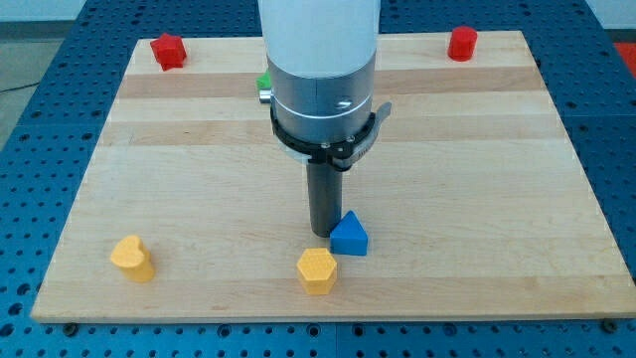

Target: Move green star towards bottom right

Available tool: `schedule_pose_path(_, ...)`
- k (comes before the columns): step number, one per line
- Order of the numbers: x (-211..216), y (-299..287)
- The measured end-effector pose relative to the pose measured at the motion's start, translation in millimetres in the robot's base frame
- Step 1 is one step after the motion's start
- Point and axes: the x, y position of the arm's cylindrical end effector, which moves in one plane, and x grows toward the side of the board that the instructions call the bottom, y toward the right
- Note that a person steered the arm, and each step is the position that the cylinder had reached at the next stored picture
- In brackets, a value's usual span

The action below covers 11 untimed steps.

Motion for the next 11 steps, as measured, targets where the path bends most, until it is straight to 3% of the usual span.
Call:
schedule_pose_path(3,0.9,0.8)
schedule_pose_path(4,-14.4,36.8)
schedule_pose_path(5,-74.5,36.8)
schedule_pose_path(7,-154.1,12.6)
schedule_pose_path(8,-181.8,-37.0)
schedule_pose_path(11,-240.3,-66.6)
